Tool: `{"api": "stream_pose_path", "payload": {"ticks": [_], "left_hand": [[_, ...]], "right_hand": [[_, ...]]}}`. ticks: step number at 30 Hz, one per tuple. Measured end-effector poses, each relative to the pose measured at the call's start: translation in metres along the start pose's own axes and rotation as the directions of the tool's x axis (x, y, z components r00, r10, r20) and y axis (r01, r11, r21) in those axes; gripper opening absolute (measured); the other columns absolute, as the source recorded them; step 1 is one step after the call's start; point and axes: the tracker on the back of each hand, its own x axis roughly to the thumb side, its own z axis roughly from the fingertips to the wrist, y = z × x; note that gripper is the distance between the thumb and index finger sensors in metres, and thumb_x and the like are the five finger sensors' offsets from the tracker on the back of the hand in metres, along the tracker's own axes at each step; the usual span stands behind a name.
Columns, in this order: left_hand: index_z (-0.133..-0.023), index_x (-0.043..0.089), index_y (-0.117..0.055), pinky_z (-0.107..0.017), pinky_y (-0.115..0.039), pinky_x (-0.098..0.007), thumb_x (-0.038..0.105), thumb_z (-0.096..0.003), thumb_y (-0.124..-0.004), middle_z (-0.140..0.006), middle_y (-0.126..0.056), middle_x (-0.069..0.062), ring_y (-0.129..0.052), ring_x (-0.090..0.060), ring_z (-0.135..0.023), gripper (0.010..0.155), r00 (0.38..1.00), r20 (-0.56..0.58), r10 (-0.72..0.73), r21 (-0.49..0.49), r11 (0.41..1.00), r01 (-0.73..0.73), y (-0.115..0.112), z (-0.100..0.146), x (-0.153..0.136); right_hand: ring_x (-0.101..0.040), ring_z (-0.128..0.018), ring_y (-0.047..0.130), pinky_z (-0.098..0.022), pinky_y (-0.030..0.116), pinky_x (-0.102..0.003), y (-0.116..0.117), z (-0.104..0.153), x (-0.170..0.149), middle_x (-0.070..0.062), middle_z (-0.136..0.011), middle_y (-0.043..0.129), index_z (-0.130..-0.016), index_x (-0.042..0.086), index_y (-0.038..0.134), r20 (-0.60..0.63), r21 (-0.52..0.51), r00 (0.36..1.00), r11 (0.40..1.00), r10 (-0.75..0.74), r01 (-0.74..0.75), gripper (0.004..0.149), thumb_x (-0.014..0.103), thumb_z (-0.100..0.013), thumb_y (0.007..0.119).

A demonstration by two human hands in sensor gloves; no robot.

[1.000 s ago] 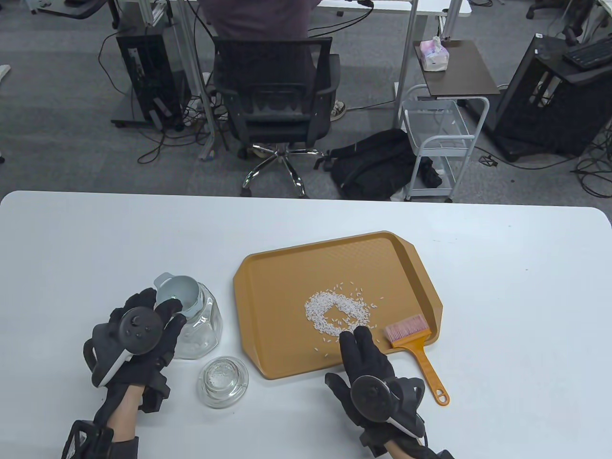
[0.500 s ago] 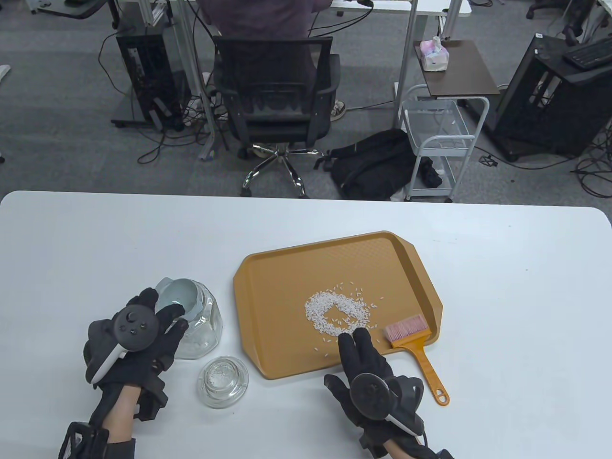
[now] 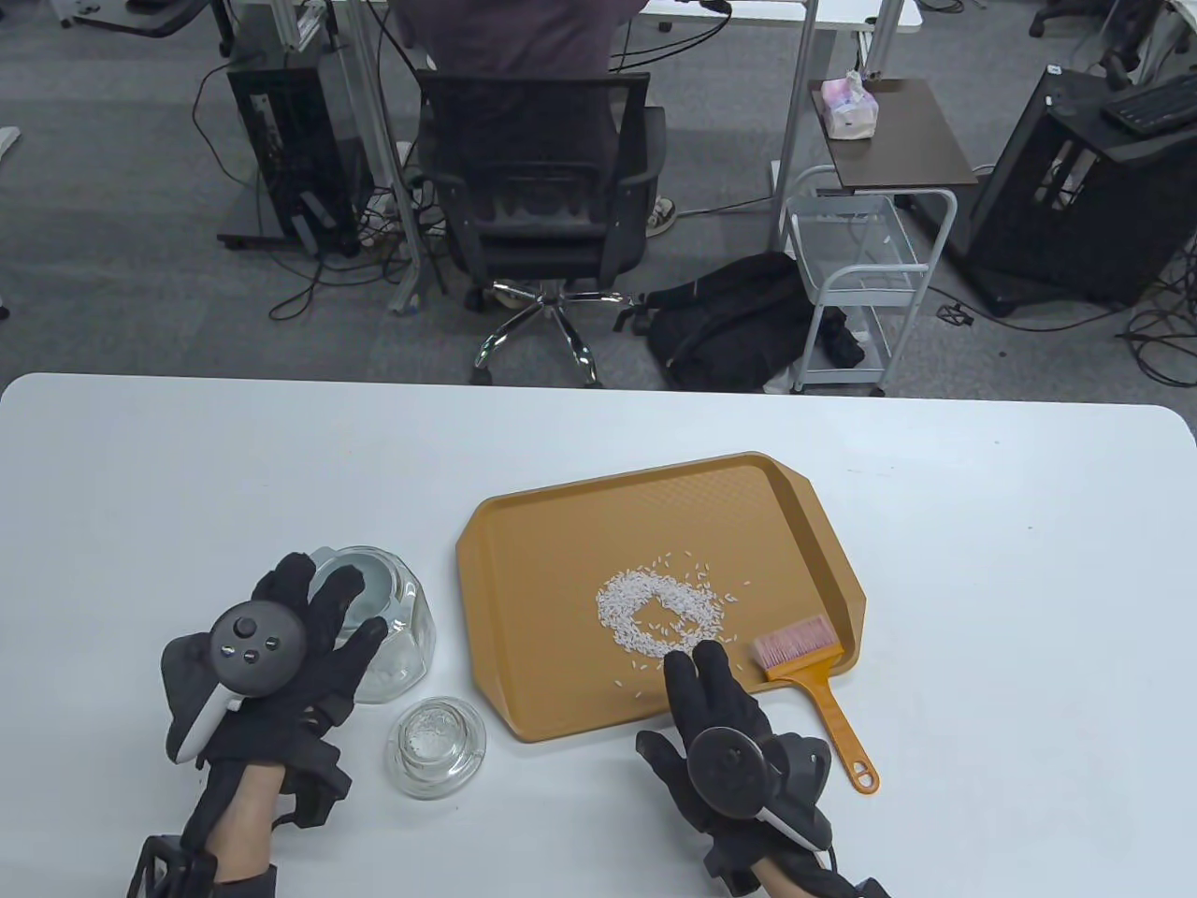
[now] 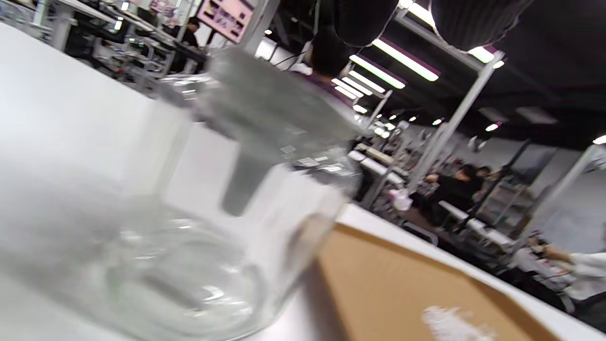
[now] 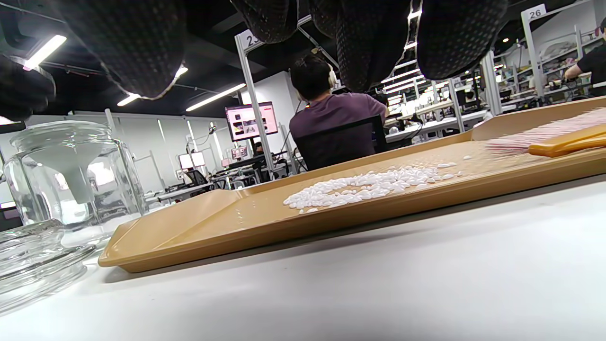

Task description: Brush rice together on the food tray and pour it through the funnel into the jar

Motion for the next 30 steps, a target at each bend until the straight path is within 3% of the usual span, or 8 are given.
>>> {"api": "stream_pose_path", "payload": {"ticks": [5,8,12,15,20,26,30], "left_hand": [[-0.112,0.028,-0.045,-0.077,-0.025,-0.066,0.061,-0.0506,-0.066,-0.123,-0.024,-0.013,-0.024,-0.04,-0.111,0.073,0.983,0.18,-0.043,0.012,0.999,0.042,-0.015,0.004,0.051],[-0.112,0.029,-0.044,-0.077,-0.027,-0.066,0.061,-0.0501,-0.066,-0.122,-0.03,-0.012,-0.03,-0.039,-0.111,0.073,0.962,0.269,-0.043,-0.028,0.998,0.052,-0.047,0.002,0.074],[-0.112,0.029,-0.04,-0.077,-0.026,-0.065,0.06,-0.0502,-0.066,-0.122,-0.025,-0.009,-0.027,-0.036,-0.112,0.074,0.947,0.316,-0.052,-0.124,0.988,0.096,-0.093,-0.001,0.088],[-0.112,0.028,-0.039,-0.079,-0.025,-0.062,0.059,-0.0501,-0.066,-0.122,-0.022,-0.007,-0.025,-0.034,-0.113,0.074,0.94,0.336,-0.05,-0.143,0.984,0.103,-0.113,-0.002,0.088],[-0.112,0.028,-0.04,-0.079,-0.027,-0.062,0.06,-0.0498,-0.067,-0.122,-0.023,-0.007,-0.026,-0.034,-0.113,0.074,0.936,0.348,0.052,-0.174,0.985,0.01,-0.127,0.001,0.082],[-0.111,0.028,-0.042,-0.078,-0.032,-0.065,0.059,-0.0494,-0.067,-0.122,-0.031,-0.009,-0.032,-0.036,-0.112,0.073,0.939,0.34,0.051,-0.154,0.988,0.002,-0.132,0.01,0.074],[-0.111,0.026,-0.043,-0.077,-0.032,-0.065,0.059,-0.0494,-0.067,-0.121,-0.033,-0.011,-0.034,-0.038,-0.111,0.074,0.944,0.317,0.088,-0.177,0.984,-0.032,-0.134,0.013,0.067]], "right_hand": [[-0.045,-0.094,0.066,-0.064,0.062,-0.065,-0.004,-0.002,-0.008,-0.03,-0.11,0.035,-0.11,0.01,0.041,-0.039,-0.017,0.999,1.0,0.002,-0.003,0.083,0.052,-0.048,0.077],[-0.045,-0.094,0.066,-0.065,0.062,-0.065,-0.01,-0.003,-0.017,-0.029,-0.11,0.036,-0.11,0.01,0.044,-0.079,-0.038,0.997,0.999,0.009,-0.012,0.082,0.052,-0.048,0.077],[-0.046,-0.094,0.066,-0.064,0.062,-0.066,-0.018,-0.006,-0.039,-0.029,-0.11,0.044,-0.108,0.01,0.053,-0.186,-0.042,0.982,0.998,0.033,-0.042,0.079,0.051,-0.046,0.081],[-0.047,-0.096,0.064,-0.066,0.06,-0.066,-0.025,-0.008,-0.061,-0.028,-0.111,0.046,-0.108,0.01,0.054,-0.288,-0.016,0.954,0.996,0.079,-0.088,0.08,0.05,-0.046,0.084],[-0.047,-0.104,0.039,-0.072,0.038,-0.068,-0.034,-0.007,-0.103,-0.024,-0.115,0.027,-0.112,0.007,0.044,-0.485,0.159,0.856,0.98,0.182,-0.118,0.092,0.051,-0.044,0.089],[-0.049,-0.104,0.034,-0.072,0.032,-0.066,-0.033,-0.002,-0.137,-0.024,-0.115,0.028,-0.108,0.0,0.056,-0.626,0.284,0.75,0.958,0.213,-0.036,0.092,0.051,-0.041,0.094],[-0.051,-0.103,0.042,-0.071,0.037,-0.07,-0.03,0.0,-0.142,-0.025,-0.115,0.039,-0.1,0.001,0.071,-0.644,0.356,0.721,0.934,0.255,-0.013,0.081,0.046,-0.038,0.098]]}}
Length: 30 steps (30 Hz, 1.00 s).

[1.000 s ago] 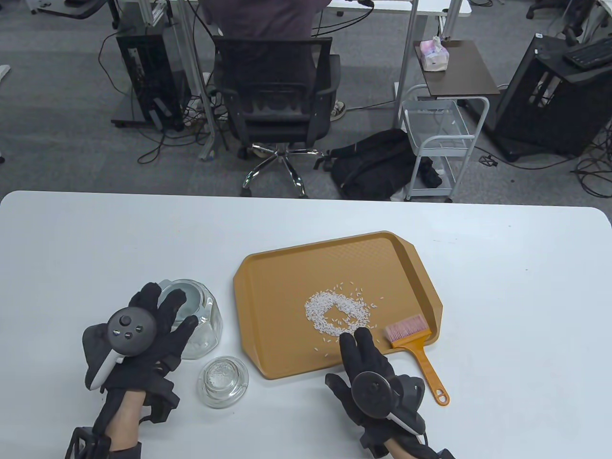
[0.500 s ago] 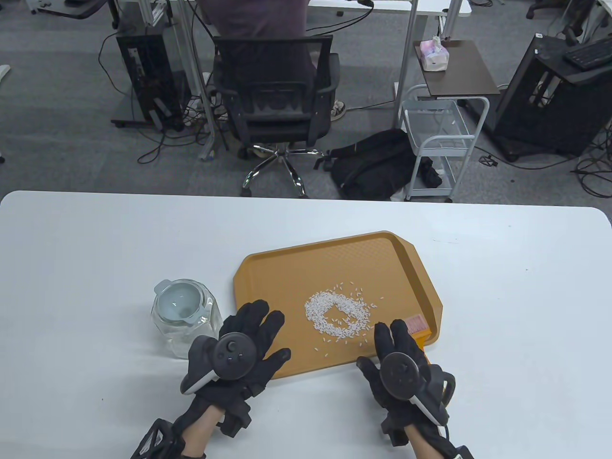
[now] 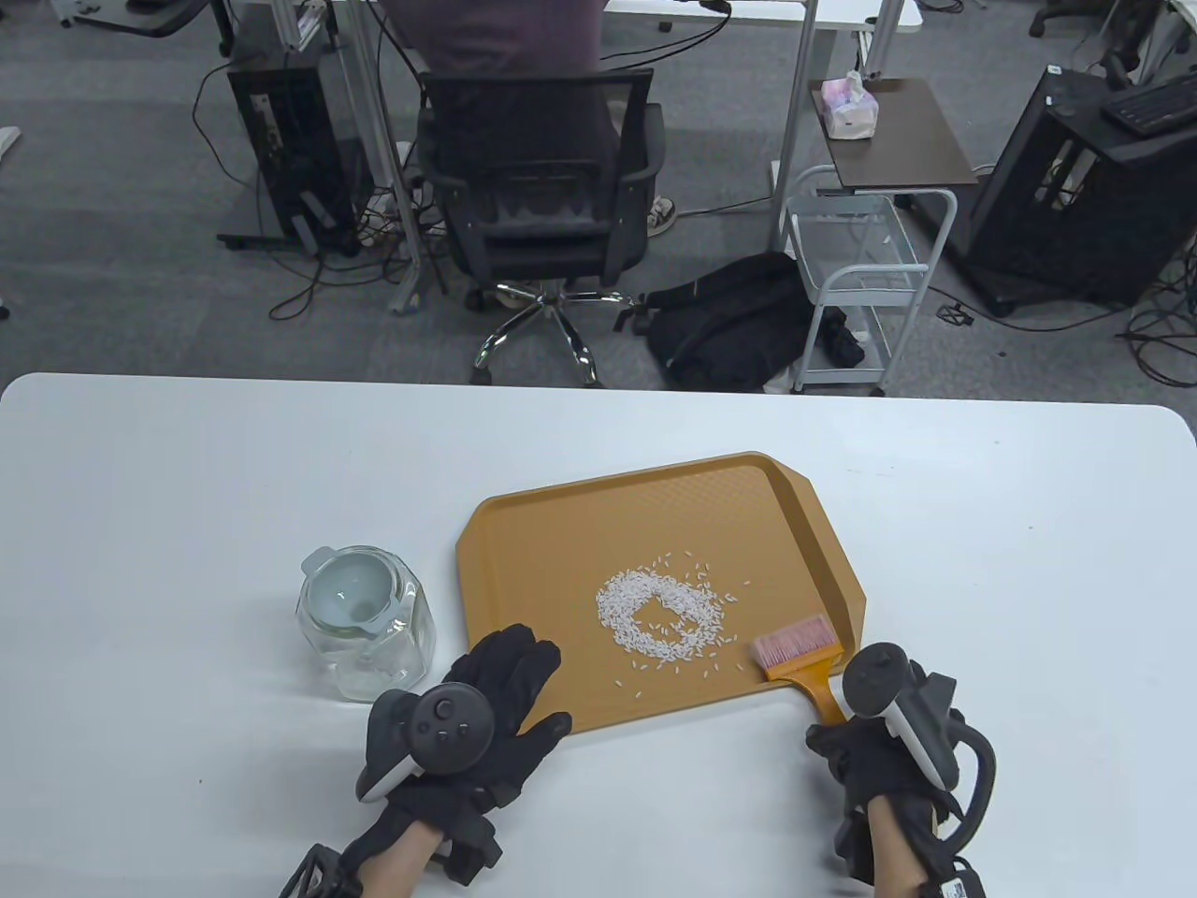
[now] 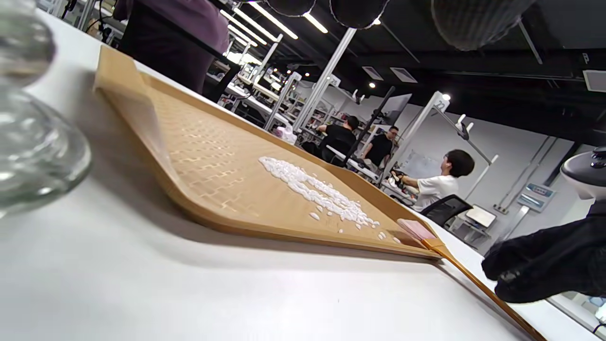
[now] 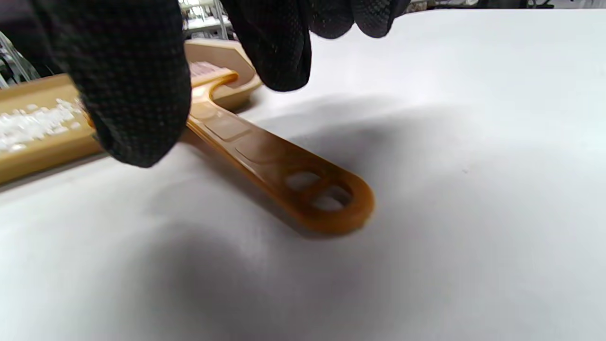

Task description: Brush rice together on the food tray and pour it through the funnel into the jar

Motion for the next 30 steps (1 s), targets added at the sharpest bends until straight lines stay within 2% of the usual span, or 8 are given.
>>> {"api": "stream_pose_path", "payload": {"ticks": [6,14,16,21,24,26,30], "left_hand": [[-0.111,0.026,-0.043,-0.077,-0.033,-0.065,0.059,-0.0494,-0.067,-0.121,-0.034,-0.011,-0.035,-0.038,-0.111,0.074,1.0,0.004,0.003,-0.007,1.0,-0.003,-0.003,-0.001,0.0],[-0.11,0.025,-0.045,-0.077,-0.033,-0.065,0.059,-0.0497,-0.067,-0.121,-0.034,-0.011,-0.035,-0.038,-0.111,0.073,1.0,-0.009,0.01,-0.02,1.0,-0.01,-0.004,-0.002,0.0],[-0.11,0.025,-0.045,-0.077,-0.034,-0.065,0.059,-0.0496,-0.067,-0.121,-0.035,-0.011,-0.036,-0.038,-0.111,0.073,1.0,-0.006,0.007,-0.023,1.0,-0.008,-0.004,-0.002,0.001],[-0.11,0.025,-0.047,-0.077,-0.034,-0.065,0.059,-0.0497,-0.067,-0.121,-0.035,-0.011,-0.036,-0.038,-0.111,0.072,1.0,-0.014,0.02,-0.027,0.999,-0.02,-0.004,-0.003,0.0],[-0.11,0.025,-0.047,-0.077,-0.035,-0.065,0.059,-0.0496,-0.067,-0.121,-0.036,-0.011,-0.037,-0.038,-0.111,0.072,0.999,-0.011,0.033,-0.027,0.999,-0.033,-0.003,-0.003,0.0],[-0.11,0.025,-0.048,-0.077,-0.035,-0.065,0.059,-0.0498,-0.066,-0.121,-0.037,-0.011,-0.037,-0.038,-0.111,0.071,0.999,-0.006,0.037,-0.022,0.999,-0.037,-0.002,-0.003,0.0],[-0.11,0.025,-0.049,-0.077,-0.036,-0.065,0.059,-0.0497,-0.067,-0.121,-0.038,-0.011,-0.038,-0.038,-0.111,0.071,0.999,0.0,0.046,-0.017,0.999,-0.046,-0.001,-0.002,0.0]], "right_hand": [[-0.051,-0.099,0.057,-0.069,0.051,-0.07,0.008,-0.005,0.003,-0.024,-0.111,0.057,-0.09,0.003,0.082,-0.018,0.029,0.999,0.999,0.039,-0.038,0.064,0.038,-0.039,0.099],[-0.051,-0.097,0.06,-0.068,0.053,-0.068,0.008,-0.005,0.002,-0.024,-0.109,0.06,-0.085,0.001,0.084,-0.021,0.029,1.0,0.999,0.021,-0.02,0.061,0.038,-0.039,0.097],[-0.05,-0.096,0.064,-0.068,0.055,-0.068,0.007,-0.005,0.002,-0.023,-0.107,0.065,-0.078,0.004,0.088,-0.002,-0.003,1.0,1.0,-0.012,0.012,0.051,0.037,-0.04,0.096],[-0.047,-0.09,0.076,-0.066,0.06,-0.066,0.004,-0.001,0.005,-0.018,-0.101,0.077,-0.078,0.009,0.091,0.026,-0.03,1.0,1.0,0.003,-0.002,0.046,0.037,-0.042,0.095],[-0.046,-0.081,0.085,-0.061,0.067,-0.065,-0.003,0.004,0.007,-0.017,-0.094,0.086,-0.078,0.015,0.092,0.071,-0.068,0.997,0.997,-0.034,0.038,0.043,0.038,-0.042,0.093],[-0.037,-0.066,0.099,-0.054,0.079,-0.057,-0.011,0.01,0.008,-0.019,-0.086,0.092,-0.077,0.016,0.092,0.107,-0.127,0.993,0.989,-0.059,0.072,0.042,0.038,-0.041,0.093],[-0.028,-0.047,0.108,-0.041,0.088,-0.05,-0.031,0.025,0.012,-0.021,-0.071,0.101,-0.078,0.013,0.093,0.223,-0.164,0.939,0.94,-0.26,0.299,0.042,0.037,-0.044,0.089]]}}
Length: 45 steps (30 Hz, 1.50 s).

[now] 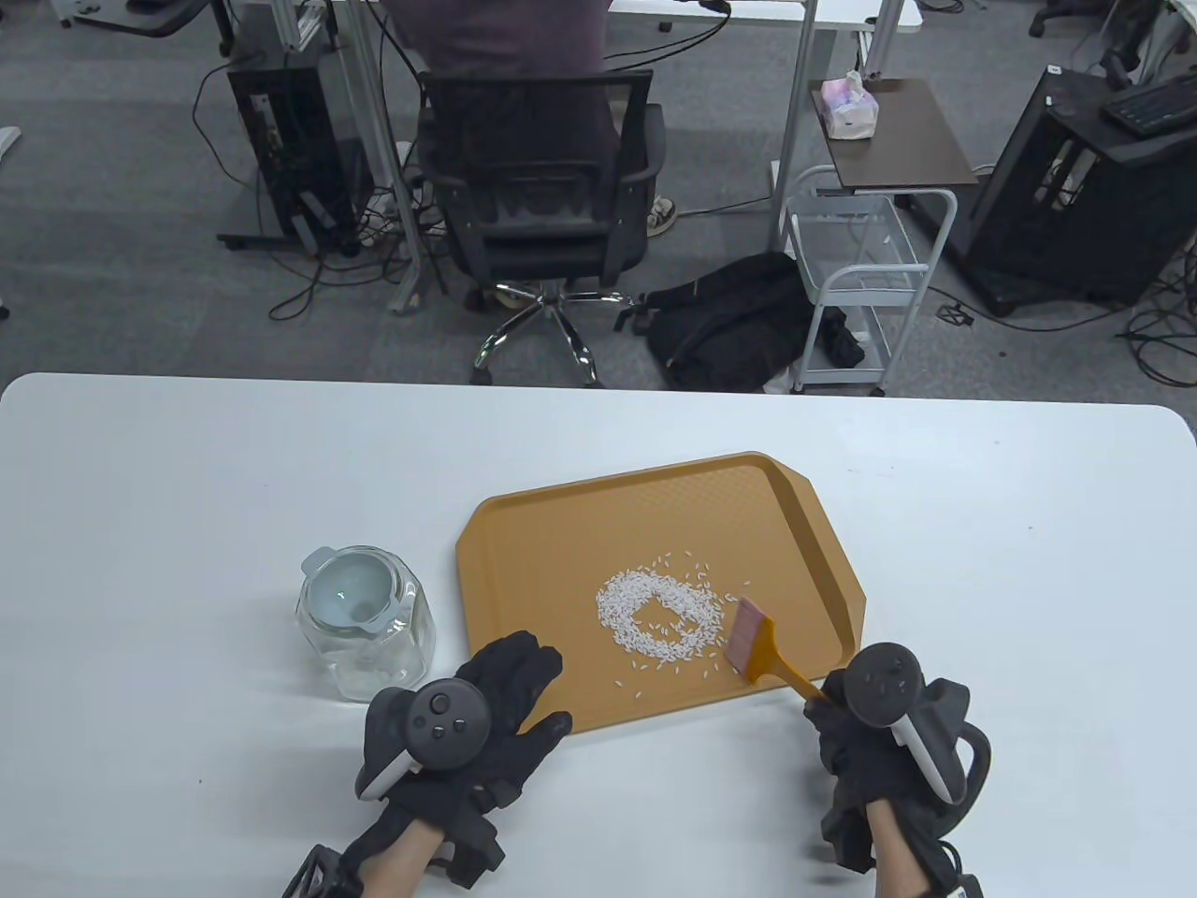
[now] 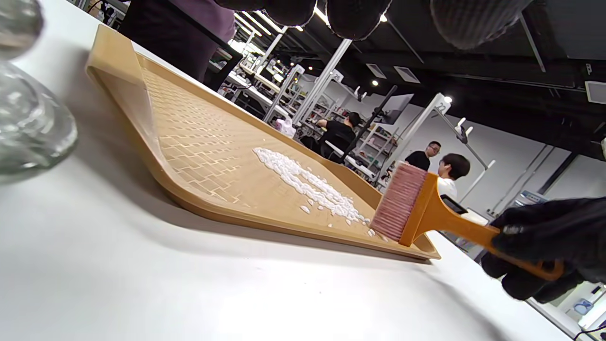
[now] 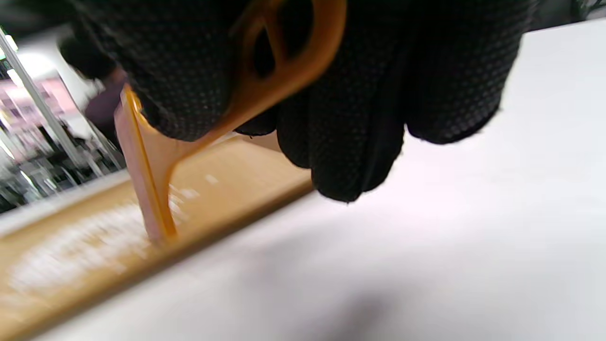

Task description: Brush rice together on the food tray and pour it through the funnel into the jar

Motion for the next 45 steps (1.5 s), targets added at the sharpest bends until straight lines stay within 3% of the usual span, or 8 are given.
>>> {"api": "stream_pose_path", "payload": {"ticks": [5,11,14,17,22,25,32,45], "left_hand": [[-0.11,0.025,-0.048,-0.077,-0.038,-0.065,0.059,-0.0496,-0.067,-0.121,-0.04,-0.011,-0.04,-0.038,-0.111,0.072,1.0,0.014,-0.002,0.013,1.0,0.002,0.004,0.002,0.002],[-0.11,0.025,-0.047,-0.076,-0.038,-0.065,0.059,-0.0496,-0.067,-0.121,-0.039,-0.011,-0.04,-0.038,-0.11,0.072,1.0,0.013,0.005,0.032,0.999,-0.005,0.009,0.005,0.001],[-0.11,0.025,-0.047,-0.076,-0.039,-0.065,0.059,-0.0496,-0.067,-0.121,-0.039,-0.011,-0.04,-0.039,-0.11,0.072,1.0,0.005,0.014,0.035,0.999,-0.014,0.011,0.006,-0.003],[-0.11,0.025,-0.047,-0.076,-0.039,-0.065,0.059,-0.0496,-0.067,-0.121,-0.039,-0.011,-0.04,-0.038,-0.11,0.072,1.0,-0.001,0.015,0.042,0.999,-0.015,0.014,0.006,-0.005],[-0.11,0.025,-0.048,-0.076,-0.039,-0.065,0.059,-0.0496,-0.067,-0.121,-0.04,-0.011,-0.041,-0.039,-0.11,0.072,1.0,-0.001,0.001,0.016,1.0,-0.001,0.009,0.004,-0.006],[-0.11,0.024,-0.048,-0.076,-0.04,-0.065,0.059,-0.0495,-0.067,-0.121,-0.04,-0.011,-0.041,-0.038,-0.11,0.072,1.0,0.003,-0.007,0.001,1.0,0.007,0.006,0.003,-0.005],[-0.11,0.024,-0.048,-0.076,-0.04,-0.065,0.059,-0.0497,-0.067,-0.121,-0.04,-0.011,-0.041,-0.039,-0.11,0.072,1.0,0.007,-0.008,-0.009,1.0,0.009,0.006,0.003,-0.005],[-0.11,0.025,-0.047,-0.076,-0.04,-0.065,0.059,-0.0497,-0.066,-0.121,-0.039,-0.011,-0.04,-0.039,-0.11,0.072,1.0,0.013,-0.012,-0.021,1.0,0.012,0.003,0.004,-0.002]], "right_hand": [[-0.022,-0.031,0.109,-0.031,0.091,-0.046,-0.02,-0.009,0.027,-0.017,-0.057,0.105,-0.079,0.006,0.091,0.087,-0.045,0.986,0.989,-0.14,0.144,0.043,0.034,-0.046,0.087],[-0.021,-0.037,0.101,-0.037,0.087,-0.049,-0.029,-0.054,0.092,-0.019,-0.074,0.096,-0.088,0.01,0.084,0.188,-0.226,0.97,0.968,0.157,-0.113,0.045,0.025,-0.046,0.088],[-0.022,-0.043,0.1,-0.042,0.085,-0.05,-0.019,-0.074,0.118,-0.019,-0.082,0.091,-0.09,0.014,0.085,0.181,-0.281,0.919,0.914,0.351,-0.294,0.045,0.024,-0.046,0.087],[-0.022,-0.048,0.096,-0.046,0.083,-0.05,0.003,-0.095,0.144,-0.016,-0.086,0.086,-0.09,0.018,0.086,0.168,-0.343,0.807,0.801,0.566,-0.49,0.044,0.024,-0.046,0.086],[-0.022,-0.054,0.094,-0.05,0.081,-0.051,0.033,-0.114,0.168,-0.014,-0.09,0.081,-0.09,0.022,0.086,0.154,-0.381,0.733,0.725,0.662,-0.574,0.044,0.022,-0.046,0.085],[-0.022,-0.054,0.093,-0.05,0.08,-0.051,0.047,-0.119,0.17,-0.015,-0.091,0.08,-0.09,0.023,0.085,0.173,-0.316,0.726,0.735,0.666,-0.599,0.044,0.021,-0.046,0.085],[-0.021,-0.051,0.093,-0.048,0.082,-0.05,0.034,-0.093,0.152,-0.014,-0.09,0.081,-0.088,0.023,0.088,0.21,-0.257,0.692,0.722,0.69,-0.642,0.043,0.021,-0.045,0.086],[-0.018,-0.046,0.094,-0.045,0.083,-0.047,-0.003,-0.002,0.111,-0.016,-0.088,0.082,-0.089,0.019,0.087,0.377,-0.056,0.685,0.753,0.624,-0.655,0.044,0.029,-0.046,0.087]]}}
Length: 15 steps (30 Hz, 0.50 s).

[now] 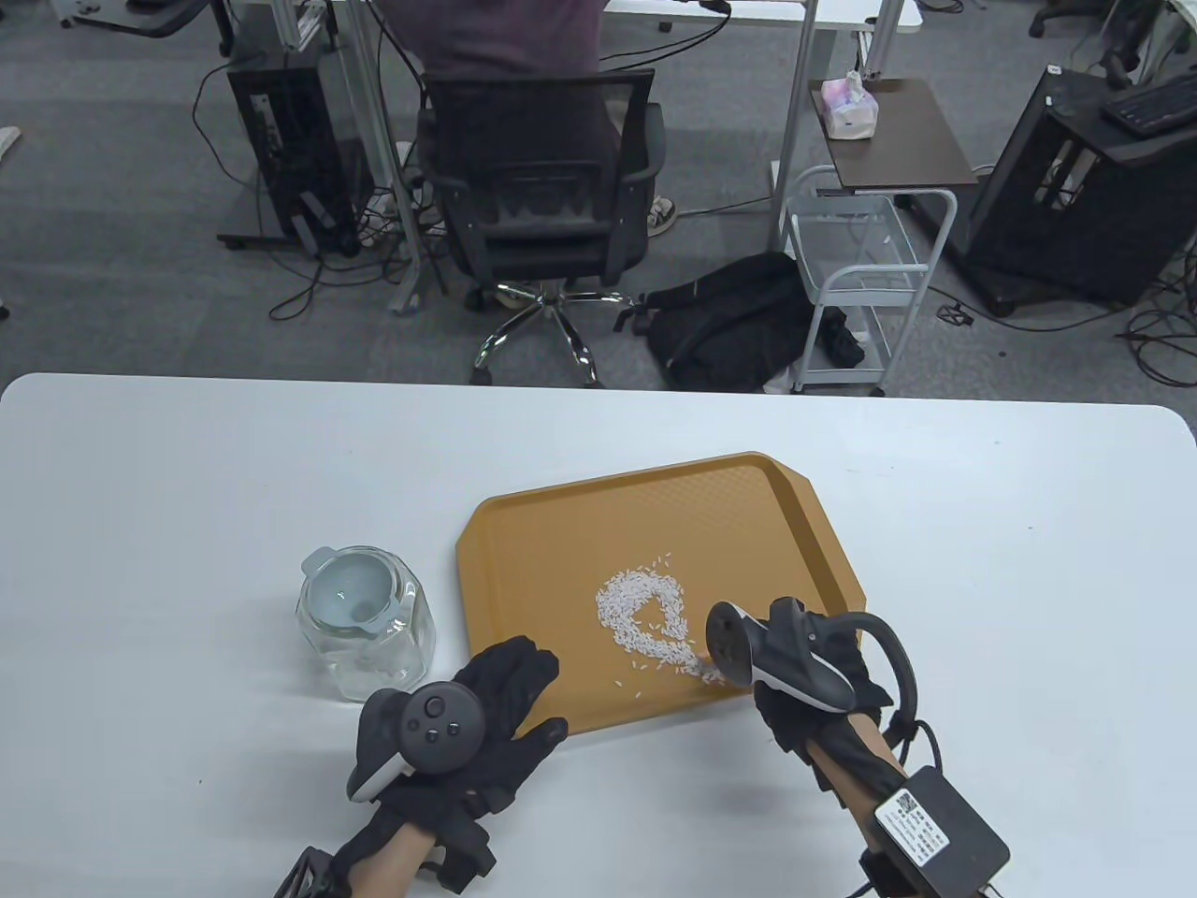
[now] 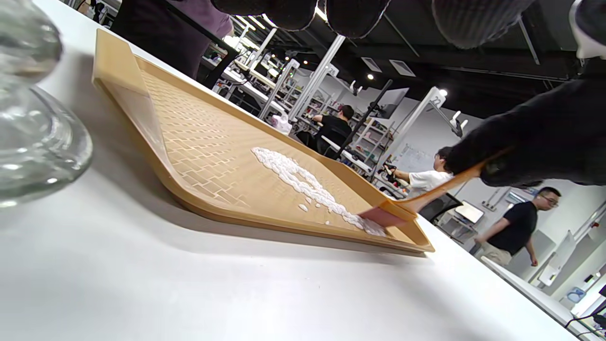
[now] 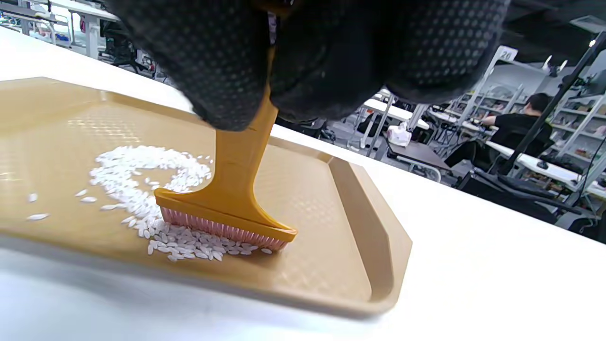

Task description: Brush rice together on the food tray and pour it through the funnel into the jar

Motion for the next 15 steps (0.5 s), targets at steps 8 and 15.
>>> {"api": "stream_pose_path", "payload": {"ticks": [8,15], "left_hand": [[-0.11,0.025,-0.047,-0.076,-0.04,-0.065,0.059,-0.0496,-0.066,-0.121,-0.039,-0.011,-0.04,-0.038,-0.111,0.072,1.0,-0.01,0.012,0.005,1.0,-0.012,0.001,0.0,-0.001],[-0.11,0.025,-0.047,-0.076,-0.04,-0.065,0.059,-0.0497,-0.066,-0.121,-0.04,-0.011,-0.041,-0.039,-0.11,0.072,1.0,-0.011,0.013,0.001,1.0,-0.013,0.002,0.0,-0.002]], "right_hand": [[-0.021,-0.05,0.095,-0.048,0.083,-0.05,-0.023,0.0,-0.008,-0.019,-0.09,0.083,-0.091,0.015,0.086,-0.033,-0.137,0.996,0.987,-0.084,0.078,0.046,0.025,-0.047,0.086],[-0.023,-0.056,0.095,-0.052,0.081,-0.051,-0.03,-0.051,0.021,-0.016,-0.092,0.083,-0.092,0.017,0.084,-0.02,-0.293,0.999,0.955,-0.042,0.034,0.046,0.023,-0.047,0.084]]}}
